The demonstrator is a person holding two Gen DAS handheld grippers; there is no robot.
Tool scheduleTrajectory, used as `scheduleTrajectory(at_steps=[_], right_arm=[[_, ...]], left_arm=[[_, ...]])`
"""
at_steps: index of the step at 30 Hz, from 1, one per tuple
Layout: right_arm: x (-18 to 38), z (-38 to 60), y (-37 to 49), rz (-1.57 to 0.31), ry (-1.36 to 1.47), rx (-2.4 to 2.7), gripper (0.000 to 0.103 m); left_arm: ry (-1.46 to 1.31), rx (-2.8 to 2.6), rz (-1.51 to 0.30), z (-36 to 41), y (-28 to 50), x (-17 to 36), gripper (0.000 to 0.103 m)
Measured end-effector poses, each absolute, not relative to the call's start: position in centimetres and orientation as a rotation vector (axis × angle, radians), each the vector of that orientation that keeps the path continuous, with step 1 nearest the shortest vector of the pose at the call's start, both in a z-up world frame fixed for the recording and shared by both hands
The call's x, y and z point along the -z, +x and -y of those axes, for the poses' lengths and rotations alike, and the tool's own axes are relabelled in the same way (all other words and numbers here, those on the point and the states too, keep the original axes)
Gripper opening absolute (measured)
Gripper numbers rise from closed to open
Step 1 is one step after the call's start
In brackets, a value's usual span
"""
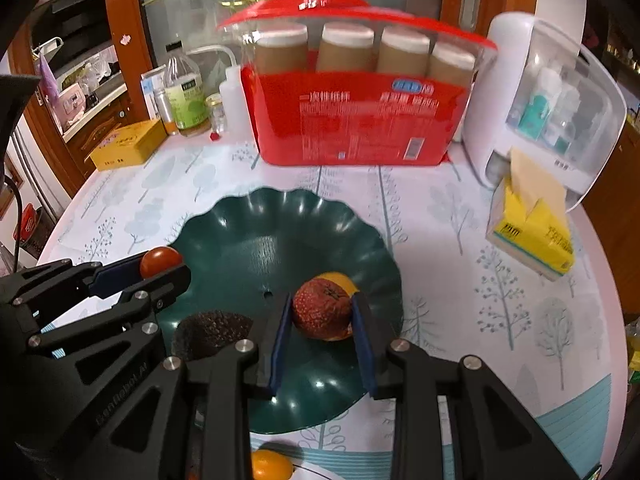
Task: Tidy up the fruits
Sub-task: 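Carry the tomato and lychee in both tools over the green plate, then open both tools to drop tomato and lychee onto the green plate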
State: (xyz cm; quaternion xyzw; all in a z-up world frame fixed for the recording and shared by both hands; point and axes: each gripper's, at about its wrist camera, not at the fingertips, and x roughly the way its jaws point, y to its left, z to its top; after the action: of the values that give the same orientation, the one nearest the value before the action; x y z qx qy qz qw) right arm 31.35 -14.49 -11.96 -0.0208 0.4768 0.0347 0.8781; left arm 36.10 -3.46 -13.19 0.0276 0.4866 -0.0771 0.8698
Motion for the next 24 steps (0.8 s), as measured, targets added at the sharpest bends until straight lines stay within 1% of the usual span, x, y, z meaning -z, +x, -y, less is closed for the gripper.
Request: scheduleTrajectory(at_steps=[6,12,15,17,18,20,21,22,24], right_arm=[[14.2,14.5,31.9,-1.039,-0.036,-0.094,0.03],[14.9,14.5,32.2,-1.04,-0.035,-0.108,0.031],[15.2,14.5,32.4,-1.052,-0.029,-0.124,0.032],[15.2,14.6,32.4,-1.047,-0.026,-0.12,0.032],[15.1,14.8,32.4,-1.044,-0.024,-0.117,0.032],[15.0,15.1,32.4,-1.042,-0.007,-0.119,0.032],[15.0,15.3,32.4,-1.04,0.003,-0.122,0.033],[14.9,15.5,32.4,-1.036,0.007,-0.124,0.035],[14.7,15.6,32.3,-1.025,0.004,-0.122,0.04]], left_arm=[[0.047,0.164,-1.057,3.5,37.0,15.0,0.025],[0.057,0.162,-1.08,3.9,37.3,16.0,0.025],[0.066,0.144,-1.078,3.9,37.4,16.1,0.036],[0.068,0.131,-1.076,3.7,37.4,16.0,0.052],[0.068,0.125,-1.073,3.5,37.4,16.0,0.056],[0.071,0.114,-1.069,3.2,37.4,15.9,0.069],[0.07,0.109,-1.066,3.0,37.4,15.8,0.071],[0.071,0.101,-1.063,2.8,37.4,15.7,0.076],[0.072,0.093,-1.058,2.5,37.3,15.5,0.08]])
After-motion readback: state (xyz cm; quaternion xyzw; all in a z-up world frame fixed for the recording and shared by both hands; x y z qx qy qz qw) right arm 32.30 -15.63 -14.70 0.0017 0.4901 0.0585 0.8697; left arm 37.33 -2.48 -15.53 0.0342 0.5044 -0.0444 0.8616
